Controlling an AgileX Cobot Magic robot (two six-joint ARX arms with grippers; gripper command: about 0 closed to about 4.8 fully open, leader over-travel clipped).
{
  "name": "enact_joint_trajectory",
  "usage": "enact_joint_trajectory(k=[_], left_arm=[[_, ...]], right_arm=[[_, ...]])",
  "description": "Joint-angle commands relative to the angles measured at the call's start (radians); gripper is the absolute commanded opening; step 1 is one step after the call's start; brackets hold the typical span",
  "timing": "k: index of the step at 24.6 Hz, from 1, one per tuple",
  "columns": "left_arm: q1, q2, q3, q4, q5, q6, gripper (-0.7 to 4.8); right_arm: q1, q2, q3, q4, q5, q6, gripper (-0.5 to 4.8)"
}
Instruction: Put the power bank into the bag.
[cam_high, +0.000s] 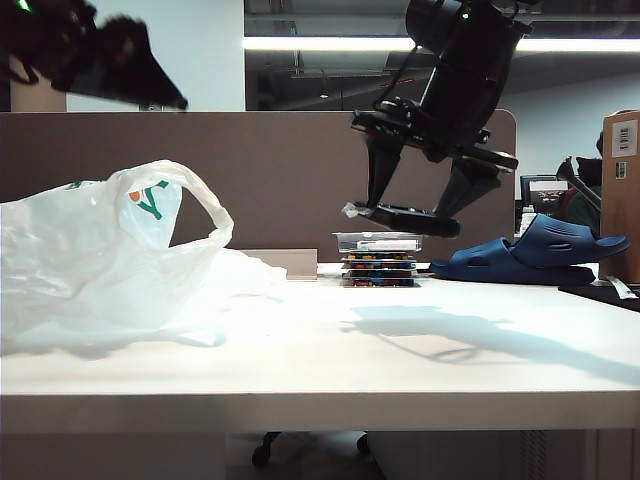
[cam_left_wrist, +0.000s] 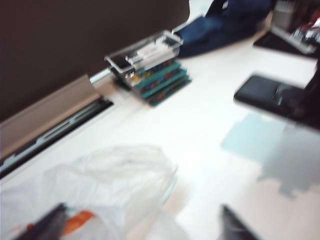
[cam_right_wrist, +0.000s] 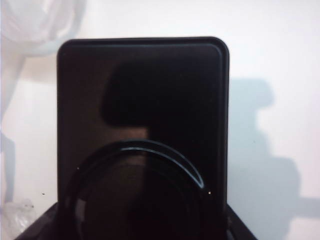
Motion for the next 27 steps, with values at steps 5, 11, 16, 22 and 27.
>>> enact_joint_trajectory(k=[5,11,16,22,27], left_arm=[[-0.04,0.103,0.006,0.029,-0.181,0.114,3.97],[-0.04,0.154,0.006,0.07,-0.307,0.118,3.95],[-0.041,0.188,0.006,0.064,-0.353,0.117,3.71],[-0.112,0.18,0.006,0.076,-0.301,0.117,3.71],[-0.118,0.204,0.006,0.08,-0.398,0.122,3.71]], right_arm=[[0.002,-0.011,0.028,0.013,-0.025,-0.005,2.57],[0.002,-0.011,0.028,0.013,-0.029,-0.005,2.57],[0.002,-0.011,0.028,0.013,-0.029,-0.005,2.57],[0.002,-0.011,0.028,0.017,-0.029,-0.005,2.57],[0.002,-0.011,0.028,0.021,-0.029,-0.005,2.57]])
